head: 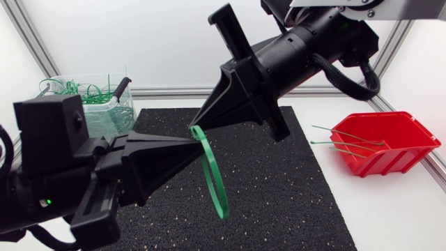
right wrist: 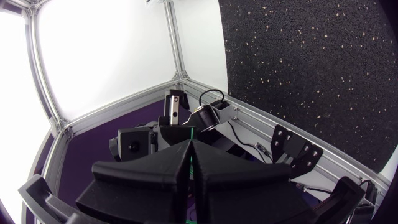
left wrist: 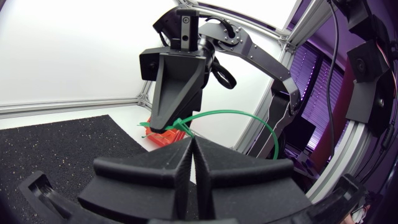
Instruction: Take a green cable tie from the red box, thread the tail through the head to close it, then place it in the transparent bin on the left.
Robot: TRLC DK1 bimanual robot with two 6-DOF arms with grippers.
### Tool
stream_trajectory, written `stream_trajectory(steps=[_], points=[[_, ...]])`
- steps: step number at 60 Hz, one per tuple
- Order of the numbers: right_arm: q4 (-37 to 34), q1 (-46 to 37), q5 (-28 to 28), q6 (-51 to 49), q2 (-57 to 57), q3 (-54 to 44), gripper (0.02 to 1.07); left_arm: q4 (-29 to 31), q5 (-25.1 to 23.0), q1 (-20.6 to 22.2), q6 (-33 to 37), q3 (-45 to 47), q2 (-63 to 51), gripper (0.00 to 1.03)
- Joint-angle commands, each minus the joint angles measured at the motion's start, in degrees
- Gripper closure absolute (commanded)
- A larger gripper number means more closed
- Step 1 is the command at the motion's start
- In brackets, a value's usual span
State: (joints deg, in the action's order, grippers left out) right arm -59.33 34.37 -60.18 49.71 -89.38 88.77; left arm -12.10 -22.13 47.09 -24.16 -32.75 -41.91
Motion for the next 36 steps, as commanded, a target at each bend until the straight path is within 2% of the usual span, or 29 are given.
stream_trajectory(steps=[1,11,16,17,21,26,31,33,36], points=[[2.73,-1.15,2.44,1.18,-2.81,-2.02,1.01,-1.96,-3.01,2.22,0.52,-1.26,1.13,1.00],[2.99,-0.80,2.44,1.00,-1.93,-2.81,1.01,-1.35,-2.83,2.39,0.52,-1.52,0.51,1.00],[3.08,-0.18,2.61,0.74,0.88,-2.99,1.01,-0.12,-2.92,1.07,0.70,-1.52,0.25,1.00],[3.08,0.00,2.61,0.82,1.58,-2.90,0.97,0.14,-2.83,0.63,0.78,-1.52,0.16,1.00],[2.47,0.70,2.61,0.47,2.90,-2.38,0.70,2.25,-3.36,-2.35,0.87,-1.96,0.16,1.00],[-1.49,-0.18,3.32,-3.66,2.81,-1.50,0.39,6.30,-3.53,-5.78,1.57,-3.02,0.51,1.00],[-5.53,-1.67,7.19,-10.87,1.76,-0.88,0.28,11.75,-4.94,-10.88,2.98,-4.34,1.48,1.00],[-5.71,-2.11,9.21,-12.01,1.58,-1.06,0.20,14.12,-4.94,-12.64,4.30,-4.95,1.66,1.00],[-5.80,-2.99,13.25,-13.94,1.49,-1.06,0.16,18.25,-4.94,-16.15,6.41,-6.27,1.74,1.00]])
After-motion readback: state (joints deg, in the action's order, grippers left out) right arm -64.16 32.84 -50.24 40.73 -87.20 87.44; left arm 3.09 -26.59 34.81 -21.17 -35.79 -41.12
